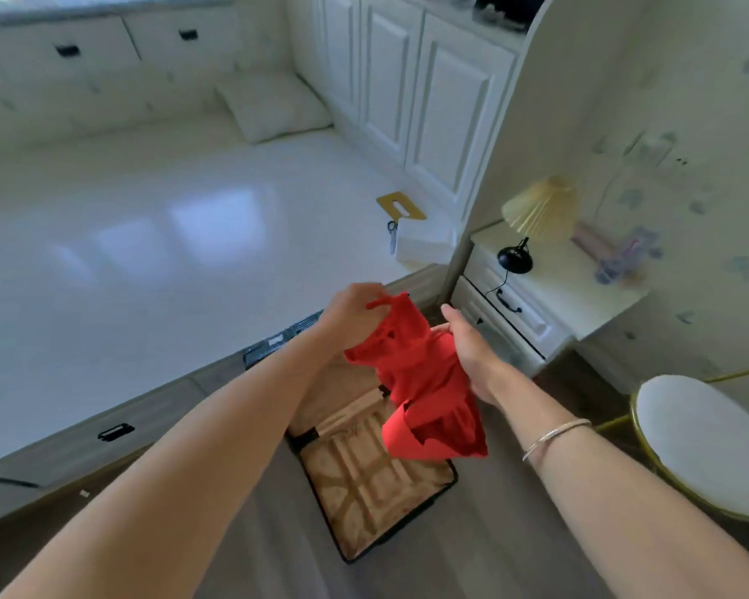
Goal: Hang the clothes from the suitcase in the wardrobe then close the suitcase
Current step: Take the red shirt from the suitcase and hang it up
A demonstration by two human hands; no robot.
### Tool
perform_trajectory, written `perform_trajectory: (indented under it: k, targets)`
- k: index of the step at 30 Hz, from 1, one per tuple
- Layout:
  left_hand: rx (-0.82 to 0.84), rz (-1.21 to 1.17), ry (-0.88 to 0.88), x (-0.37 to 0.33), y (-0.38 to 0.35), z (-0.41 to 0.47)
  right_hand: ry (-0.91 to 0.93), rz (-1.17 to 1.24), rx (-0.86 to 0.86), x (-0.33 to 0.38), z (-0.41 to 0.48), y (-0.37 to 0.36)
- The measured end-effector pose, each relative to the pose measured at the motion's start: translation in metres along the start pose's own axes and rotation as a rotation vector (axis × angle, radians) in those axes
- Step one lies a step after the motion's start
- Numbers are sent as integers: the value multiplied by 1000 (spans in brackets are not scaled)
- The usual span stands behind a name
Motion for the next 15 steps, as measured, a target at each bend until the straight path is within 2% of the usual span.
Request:
perform_trajectory:
  k: [3,6,8,15]
  targets:
    - [91,-31,6,-37,20,-4,34,119,-23,45,-18,12]
    - [240,-210,-19,-72,35,-13,96,233,-57,84,-38,26]
    - [287,-244,-67,-89,40,-16,136,274,-67,105,-49,33]
    - [434,111,-239,-137,58,-11,319,349,-395,159,-88,71]
Point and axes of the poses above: each hand's wrist, its own z-axis towards the middle knuckle, its own y-axis out of the back of the hand, x = y × z, the point moved 1 cm from there along z, towards the middle knuckle, and after that the axes turned 5 degrees about y, right-handed, at the moved point
